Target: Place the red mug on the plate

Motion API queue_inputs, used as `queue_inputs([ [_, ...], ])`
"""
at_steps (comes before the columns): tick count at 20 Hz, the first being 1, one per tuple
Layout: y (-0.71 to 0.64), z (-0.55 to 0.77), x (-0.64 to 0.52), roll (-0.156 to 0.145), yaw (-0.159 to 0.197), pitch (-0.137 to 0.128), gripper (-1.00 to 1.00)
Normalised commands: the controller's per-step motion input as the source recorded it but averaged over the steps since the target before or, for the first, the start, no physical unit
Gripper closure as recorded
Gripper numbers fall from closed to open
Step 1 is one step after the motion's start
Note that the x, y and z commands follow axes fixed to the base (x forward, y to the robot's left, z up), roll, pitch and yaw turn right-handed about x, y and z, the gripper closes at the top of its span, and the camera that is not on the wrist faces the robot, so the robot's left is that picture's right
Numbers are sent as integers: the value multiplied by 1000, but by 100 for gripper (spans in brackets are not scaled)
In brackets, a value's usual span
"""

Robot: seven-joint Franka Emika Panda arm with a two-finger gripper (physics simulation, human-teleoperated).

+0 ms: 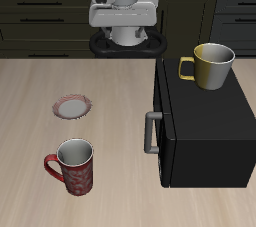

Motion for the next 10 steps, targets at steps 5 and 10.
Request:
queue_inputs([
  [5,-156,31,421,61,58,4,-100],
  [10,-152,38,310,-32,26,-24,-100],
])
